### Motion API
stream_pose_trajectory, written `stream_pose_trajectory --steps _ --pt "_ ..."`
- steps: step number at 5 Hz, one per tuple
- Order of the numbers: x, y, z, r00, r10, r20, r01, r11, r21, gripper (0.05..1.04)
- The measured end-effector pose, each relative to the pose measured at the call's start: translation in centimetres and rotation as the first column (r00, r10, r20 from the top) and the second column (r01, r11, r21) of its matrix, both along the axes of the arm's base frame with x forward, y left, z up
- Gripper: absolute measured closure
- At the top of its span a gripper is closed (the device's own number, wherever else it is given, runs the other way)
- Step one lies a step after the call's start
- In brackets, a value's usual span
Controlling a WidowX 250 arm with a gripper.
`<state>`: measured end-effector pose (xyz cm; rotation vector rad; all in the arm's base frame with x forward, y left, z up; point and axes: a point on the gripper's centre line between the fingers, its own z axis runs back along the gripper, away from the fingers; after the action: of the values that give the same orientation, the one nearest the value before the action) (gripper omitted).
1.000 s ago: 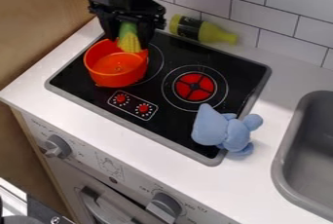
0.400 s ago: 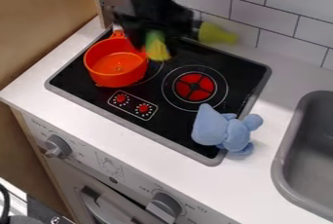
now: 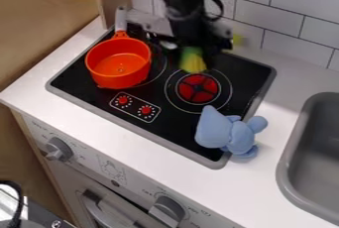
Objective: Put the corn to the right side burner
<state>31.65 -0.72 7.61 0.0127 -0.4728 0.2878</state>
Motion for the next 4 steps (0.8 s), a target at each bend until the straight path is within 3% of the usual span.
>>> stream_pose_trajectory --steps 2,4 --pt "-0.1 -1.3 -0.5 1.0 0.004 0.013 -0.005 0.998 0.055 0.39" --pt "-0.3 -1.3 -2.1 1.0 0.004 0.02 -0.005 0.998 0.059 0.341"
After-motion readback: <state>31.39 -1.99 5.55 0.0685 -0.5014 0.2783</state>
